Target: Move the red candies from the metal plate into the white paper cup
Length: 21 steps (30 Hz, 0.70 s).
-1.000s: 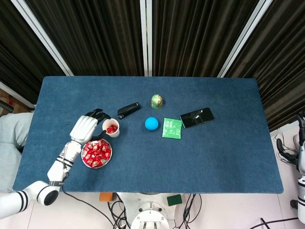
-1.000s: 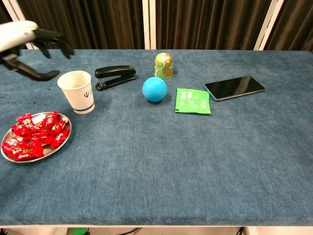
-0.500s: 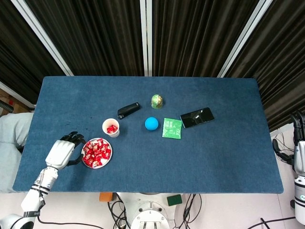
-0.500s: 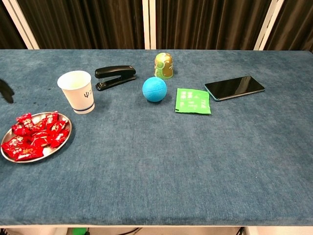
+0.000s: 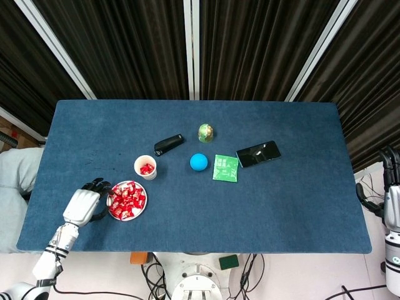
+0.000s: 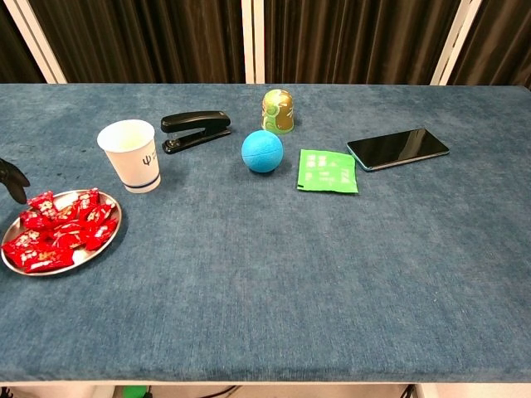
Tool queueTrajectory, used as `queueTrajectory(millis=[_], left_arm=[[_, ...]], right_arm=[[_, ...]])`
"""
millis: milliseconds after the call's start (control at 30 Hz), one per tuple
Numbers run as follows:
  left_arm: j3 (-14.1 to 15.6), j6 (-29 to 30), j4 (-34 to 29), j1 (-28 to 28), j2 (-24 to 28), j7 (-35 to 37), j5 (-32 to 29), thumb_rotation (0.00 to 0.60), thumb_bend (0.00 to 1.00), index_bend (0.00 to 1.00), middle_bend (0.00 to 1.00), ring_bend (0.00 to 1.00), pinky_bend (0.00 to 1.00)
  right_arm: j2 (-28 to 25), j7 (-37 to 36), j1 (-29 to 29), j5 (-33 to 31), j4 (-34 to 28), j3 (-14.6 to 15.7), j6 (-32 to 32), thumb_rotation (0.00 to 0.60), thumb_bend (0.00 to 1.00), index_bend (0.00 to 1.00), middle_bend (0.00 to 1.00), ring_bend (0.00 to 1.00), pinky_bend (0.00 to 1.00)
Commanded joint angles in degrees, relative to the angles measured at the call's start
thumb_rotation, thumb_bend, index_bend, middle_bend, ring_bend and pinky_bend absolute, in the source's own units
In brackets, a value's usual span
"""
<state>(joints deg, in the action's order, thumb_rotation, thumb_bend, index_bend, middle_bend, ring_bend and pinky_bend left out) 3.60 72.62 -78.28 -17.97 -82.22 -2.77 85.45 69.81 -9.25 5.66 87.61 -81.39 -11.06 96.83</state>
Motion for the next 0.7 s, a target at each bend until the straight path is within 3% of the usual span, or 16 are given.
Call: queueTrajectory(millis=[33, 700], left_arm=[[-0.1, -0.4, 2.2, -0.1, -1.6, 1.0, 0.8, 0.600, 0.31, 0.39, 0.23, 0.12, 0.28], [-1.0, 0.3, 10.3, -0.4, -6.3, 2.7, 3.2, 0.600, 0.31, 0.44, 0.24, 0.12, 0.28]], right_arm=[[0.0, 0.1, 0.0, 0.0, 0.0, 0.0, -0.1, 0.600, 0.34, 0.00, 0.00, 0.00, 0.00], [-0.2, 1.2, 0.2, 0.0, -0.7, 0.0, -0.3, 0.600, 0.34, 0.00, 0.00, 0.00, 0.00]])
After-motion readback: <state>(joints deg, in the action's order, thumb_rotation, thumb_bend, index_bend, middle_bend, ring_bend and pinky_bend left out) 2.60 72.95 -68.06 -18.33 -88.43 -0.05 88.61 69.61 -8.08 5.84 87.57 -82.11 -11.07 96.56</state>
